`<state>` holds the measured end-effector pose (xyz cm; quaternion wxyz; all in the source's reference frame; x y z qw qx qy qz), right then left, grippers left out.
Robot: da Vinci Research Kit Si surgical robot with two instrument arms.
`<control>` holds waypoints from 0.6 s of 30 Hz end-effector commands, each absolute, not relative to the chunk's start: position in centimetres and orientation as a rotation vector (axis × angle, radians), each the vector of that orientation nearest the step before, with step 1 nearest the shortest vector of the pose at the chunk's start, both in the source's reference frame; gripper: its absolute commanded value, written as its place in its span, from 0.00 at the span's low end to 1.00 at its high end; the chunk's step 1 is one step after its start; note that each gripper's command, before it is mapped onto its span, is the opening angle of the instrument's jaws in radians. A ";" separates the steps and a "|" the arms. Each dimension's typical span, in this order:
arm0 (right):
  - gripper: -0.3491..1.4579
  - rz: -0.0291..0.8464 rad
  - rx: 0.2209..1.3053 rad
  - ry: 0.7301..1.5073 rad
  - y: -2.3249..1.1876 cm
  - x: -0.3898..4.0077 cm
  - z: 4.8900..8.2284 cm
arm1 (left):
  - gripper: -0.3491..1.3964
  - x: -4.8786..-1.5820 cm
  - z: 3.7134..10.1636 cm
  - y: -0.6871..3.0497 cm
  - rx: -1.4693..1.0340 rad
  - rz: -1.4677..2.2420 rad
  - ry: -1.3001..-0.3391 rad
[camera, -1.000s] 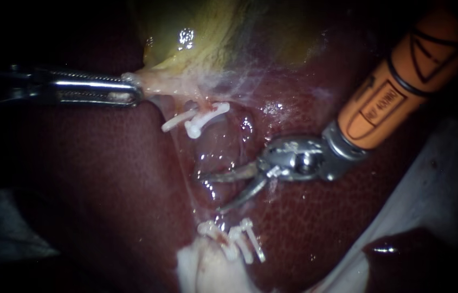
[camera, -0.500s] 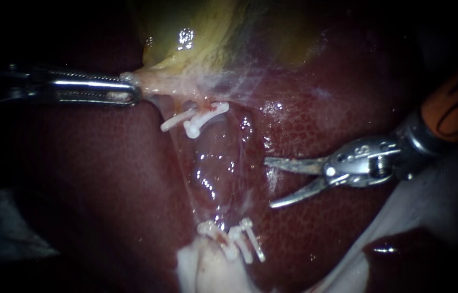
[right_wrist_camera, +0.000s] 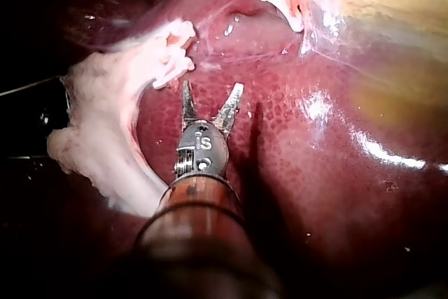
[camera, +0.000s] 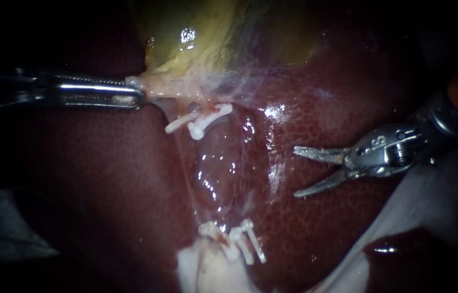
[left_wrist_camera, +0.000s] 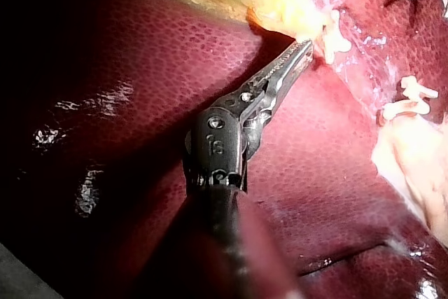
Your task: Go back from the cut right tube
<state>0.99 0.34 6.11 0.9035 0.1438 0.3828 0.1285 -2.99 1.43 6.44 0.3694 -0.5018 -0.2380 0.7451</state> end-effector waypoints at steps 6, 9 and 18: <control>0.99 0.265 0.300 0.794 0.34 0.99 6.12 | 0.00 -3.21 6.75 1.38 -1.284 1.928 -0.603; 0.99 0.265 0.300 0.794 0.34 0.99 6.12 | 0.00 -3.30 6.82 1.37 -1.288 1.930 -0.610; 0.99 0.262 0.310 0.798 0.35 1.00 6.13 | 0.00 -3.31 6.81 1.37 -1.289 1.930 -0.613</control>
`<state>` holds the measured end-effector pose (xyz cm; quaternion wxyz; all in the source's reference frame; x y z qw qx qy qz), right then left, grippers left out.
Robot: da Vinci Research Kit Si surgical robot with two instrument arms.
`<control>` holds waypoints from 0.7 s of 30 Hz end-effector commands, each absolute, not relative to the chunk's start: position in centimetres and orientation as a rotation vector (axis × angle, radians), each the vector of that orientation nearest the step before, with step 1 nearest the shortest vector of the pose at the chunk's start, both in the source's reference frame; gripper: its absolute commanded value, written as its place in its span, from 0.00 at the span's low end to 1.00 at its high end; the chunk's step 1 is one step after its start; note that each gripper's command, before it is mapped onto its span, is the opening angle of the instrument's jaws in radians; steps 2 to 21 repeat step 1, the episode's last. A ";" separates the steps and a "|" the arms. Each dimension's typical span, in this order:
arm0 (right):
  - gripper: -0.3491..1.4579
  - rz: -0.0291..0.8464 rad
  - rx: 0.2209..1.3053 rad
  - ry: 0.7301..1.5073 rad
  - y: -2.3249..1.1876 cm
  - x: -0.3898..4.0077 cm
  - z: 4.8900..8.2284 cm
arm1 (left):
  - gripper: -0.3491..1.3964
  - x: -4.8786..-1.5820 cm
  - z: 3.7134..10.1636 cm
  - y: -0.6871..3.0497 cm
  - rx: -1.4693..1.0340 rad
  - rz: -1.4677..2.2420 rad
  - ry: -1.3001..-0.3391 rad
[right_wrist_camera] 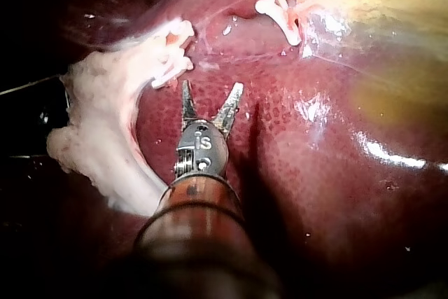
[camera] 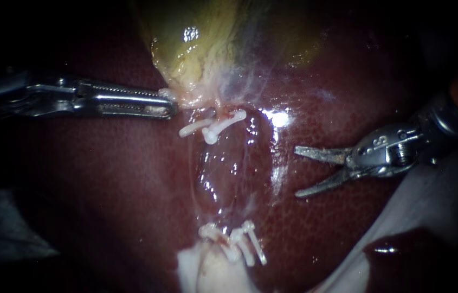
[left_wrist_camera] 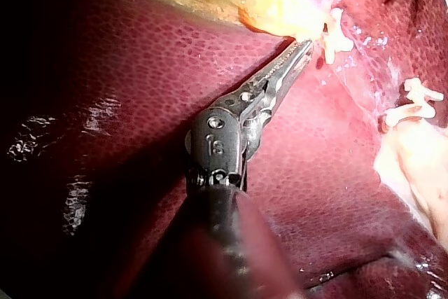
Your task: Go back from the cut right tube
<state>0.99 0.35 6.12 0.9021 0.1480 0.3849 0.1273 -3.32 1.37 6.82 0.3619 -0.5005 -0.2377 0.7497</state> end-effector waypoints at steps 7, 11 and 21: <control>0.99 0.257 0.326 0.805 0.35 1.01 6.13 | 0.00 -3.30 6.79 1.38 -1.289 1.930 -0.615; 0.99 0.257 0.326 0.805 0.35 1.01 6.13 | 0.00 -3.30 6.79 1.38 -1.289 1.930 -0.615; 0.99 0.257 0.326 0.805 0.35 1.01 6.13 | 0.00 -3.30 6.79 1.38 -1.289 1.930 -0.615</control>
